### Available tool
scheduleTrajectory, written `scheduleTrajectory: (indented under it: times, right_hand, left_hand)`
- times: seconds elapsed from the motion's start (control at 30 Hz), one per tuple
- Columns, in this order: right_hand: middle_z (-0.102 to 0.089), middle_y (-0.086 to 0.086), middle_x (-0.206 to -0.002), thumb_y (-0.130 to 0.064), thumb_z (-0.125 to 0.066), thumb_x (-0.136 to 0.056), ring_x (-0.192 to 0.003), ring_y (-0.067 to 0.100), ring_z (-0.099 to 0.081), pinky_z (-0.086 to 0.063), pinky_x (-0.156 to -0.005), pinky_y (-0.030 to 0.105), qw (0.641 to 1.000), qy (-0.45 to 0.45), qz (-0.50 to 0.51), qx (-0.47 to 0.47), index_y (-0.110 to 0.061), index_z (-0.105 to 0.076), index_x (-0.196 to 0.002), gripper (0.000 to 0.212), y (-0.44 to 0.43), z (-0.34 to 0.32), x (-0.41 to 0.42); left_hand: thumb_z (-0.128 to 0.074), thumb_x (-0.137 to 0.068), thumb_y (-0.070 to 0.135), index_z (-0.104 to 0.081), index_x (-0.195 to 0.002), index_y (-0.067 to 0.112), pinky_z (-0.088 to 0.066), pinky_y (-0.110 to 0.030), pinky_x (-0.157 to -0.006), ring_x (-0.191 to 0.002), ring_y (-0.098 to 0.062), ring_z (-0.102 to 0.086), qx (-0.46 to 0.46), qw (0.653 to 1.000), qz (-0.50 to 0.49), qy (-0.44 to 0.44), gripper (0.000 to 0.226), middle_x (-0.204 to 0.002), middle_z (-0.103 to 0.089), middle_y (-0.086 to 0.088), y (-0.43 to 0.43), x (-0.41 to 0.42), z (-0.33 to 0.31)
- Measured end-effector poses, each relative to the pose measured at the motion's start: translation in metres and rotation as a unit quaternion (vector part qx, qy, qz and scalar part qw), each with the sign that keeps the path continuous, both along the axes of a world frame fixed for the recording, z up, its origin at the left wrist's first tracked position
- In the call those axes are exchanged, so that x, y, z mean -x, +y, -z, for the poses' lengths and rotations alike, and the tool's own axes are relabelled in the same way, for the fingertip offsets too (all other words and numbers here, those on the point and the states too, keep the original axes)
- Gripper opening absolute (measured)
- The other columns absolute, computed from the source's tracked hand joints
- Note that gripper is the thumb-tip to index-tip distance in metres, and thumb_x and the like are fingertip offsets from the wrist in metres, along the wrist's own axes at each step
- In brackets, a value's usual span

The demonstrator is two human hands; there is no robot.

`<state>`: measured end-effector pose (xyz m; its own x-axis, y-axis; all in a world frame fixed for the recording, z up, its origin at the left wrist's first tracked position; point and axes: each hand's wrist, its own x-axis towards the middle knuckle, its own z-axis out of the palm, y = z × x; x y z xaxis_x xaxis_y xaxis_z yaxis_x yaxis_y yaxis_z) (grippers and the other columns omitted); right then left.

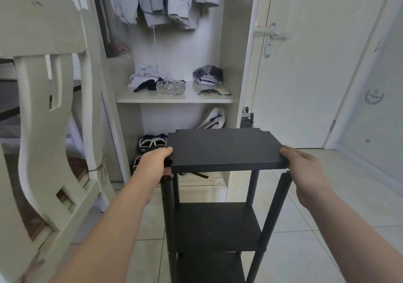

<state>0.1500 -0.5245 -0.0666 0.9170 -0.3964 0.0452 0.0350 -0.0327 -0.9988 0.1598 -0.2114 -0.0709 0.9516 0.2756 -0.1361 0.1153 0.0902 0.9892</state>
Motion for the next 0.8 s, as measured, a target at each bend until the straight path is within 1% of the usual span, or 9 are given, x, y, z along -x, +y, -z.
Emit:
scheduleTrajectory:
  times: [0.07, 0.13, 0.2, 0.3, 0.4, 0.47, 0.57, 0.67, 0.8]
  right_hand:
    - [-0.072, -0.009, -0.108, -0.019, -0.056, -0.1, -0.101, 0.016, -0.061, -0.044, -0.078, 0.028, 1.0, 0.01, 0.005, -0.007, -0.02, -0.075, -0.111, 0.022, 0.0, 0.006, 0.0]
    - [-0.074, -0.01, -0.099, -0.017, -0.055, -0.1, -0.092, 0.015, -0.063, -0.049, -0.084, 0.032, 1.0, 0.021, -0.002, -0.011, -0.022, -0.076, -0.1, 0.021, 0.0, 0.011, 0.001]
    - [-0.074, -0.007, -0.1, -0.017, -0.055, -0.1, -0.089, 0.018, -0.062, -0.052, -0.087, 0.038, 0.999, 0.027, -0.006, -0.023, -0.024, -0.075, -0.097, 0.021, 0.002, 0.016, 0.002]
    - [-0.072, -0.006, -0.093, -0.02, -0.057, -0.1, -0.083, 0.02, -0.058, -0.051, -0.08, 0.037, 0.999, 0.018, 0.013, -0.028, -0.026, -0.075, -0.091, 0.022, 0.004, 0.019, 0.007]
    - [-0.07, -0.01, -0.078, -0.021, -0.06, -0.098, -0.074, 0.019, -0.054, -0.049, -0.071, 0.033, 0.999, 0.008, 0.034, -0.042, -0.026, -0.076, -0.085, 0.021, 0.006, 0.022, 0.015]
    - [-0.07, -0.008, -0.081, -0.02, -0.061, -0.097, -0.074, 0.018, -0.055, -0.048, -0.07, 0.032, 0.998, 0.006, 0.038, -0.051, -0.023, -0.076, -0.091, 0.017, 0.007, 0.022, 0.022]
    - [-0.07, -0.004, -0.092, -0.021, -0.061, -0.098, -0.077, 0.015, -0.058, -0.047, -0.07, 0.029, 0.997, 0.006, 0.041, -0.06, -0.021, -0.072, -0.099, 0.012, 0.008, 0.021, 0.034]
    - [-0.069, -0.005, -0.091, -0.02, -0.061, -0.098, -0.079, 0.013, -0.06, -0.046, -0.071, 0.028, 0.996, 0.002, 0.048, -0.076, -0.018, -0.071, -0.099, 0.01, 0.011, 0.017, 0.043]
    - [-0.067, -0.001, -0.092, -0.02, -0.061, -0.098, -0.081, 0.015, -0.058, -0.046, -0.077, 0.031, 0.996, 0.003, 0.048, -0.08, -0.012, -0.069, -0.1, 0.012, 0.013, 0.014, 0.051]
  left_hand:
    - [-0.06, -0.099, 0.03, -0.065, -0.108, 0.016, -0.06, -0.045, -0.084, -0.082, -0.026, -0.072, 0.014, 1.0, 0.01, 0.018, 0.018, -0.102, -0.073, -0.008, -0.001, 0.001, 0.006]
    - [-0.059, -0.099, 0.033, -0.063, -0.116, 0.016, -0.06, -0.041, -0.074, -0.088, -0.029, -0.072, 0.032, 0.998, 0.022, 0.04, 0.024, -0.108, -0.072, -0.011, -0.002, 0.003, 0.011]
    - [-0.058, -0.1, 0.034, -0.062, -0.117, 0.016, -0.06, -0.036, -0.063, -0.082, -0.03, -0.074, 0.065, 0.996, 0.031, 0.051, 0.025, -0.107, -0.072, -0.012, -0.004, 0.005, 0.014]
    - [-0.054, -0.101, 0.034, -0.064, -0.11, 0.018, -0.052, -0.032, -0.056, -0.054, -0.019, -0.059, 0.045, 0.998, 0.034, 0.032, 0.021, -0.083, -0.071, -0.002, -0.008, 0.011, 0.017]
    - [-0.048, -0.101, 0.036, -0.065, -0.101, 0.021, -0.042, -0.033, -0.059, -0.045, -0.015, -0.045, -0.008, 0.999, 0.043, 0.018, 0.023, -0.056, -0.059, 0.004, -0.01, 0.019, 0.018]
    - [-0.046, -0.101, 0.035, -0.065, -0.097, 0.02, -0.041, -0.034, -0.061, -0.045, -0.016, -0.044, -0.016, 0.999, 0.046, 0.013, 0.024, -0.054, -0.057, 0.002, -0.011, 0.026, 0.016]
    - [-0.046, -0.102, 0.033, -0.063, -0.091, 0.023, -0.04, -0.03, -0.053, -0.044, -0.015, -0.045, -0.008, 0.999, 0.043, 0.01, 0.023, -0.054, -0.057, 0.004, -0.01, 0.039, 0.016]
    - [-0.044, -0.103, 0.033, -0.063, -0.09, 0.022, -0.042, -0.025, -0.048, -0.043, -0.011, -0.048, -0.01, 0.999, 0.038, 0.015, 0.025, -0.053, -0.057, 0.006, -0.011, 0.049, 0.015]
    - [-0.047, -0.102, 0.035, -0.064, -0.095, 0.014, -0.043, -0.026, -0.05, -0.047, -0.012, -0.05, 0.007, 0.999, 0.028, 0.024, 0.028, -0.06, -0.058, 0.001, -0.011, 0.059, 0.011]
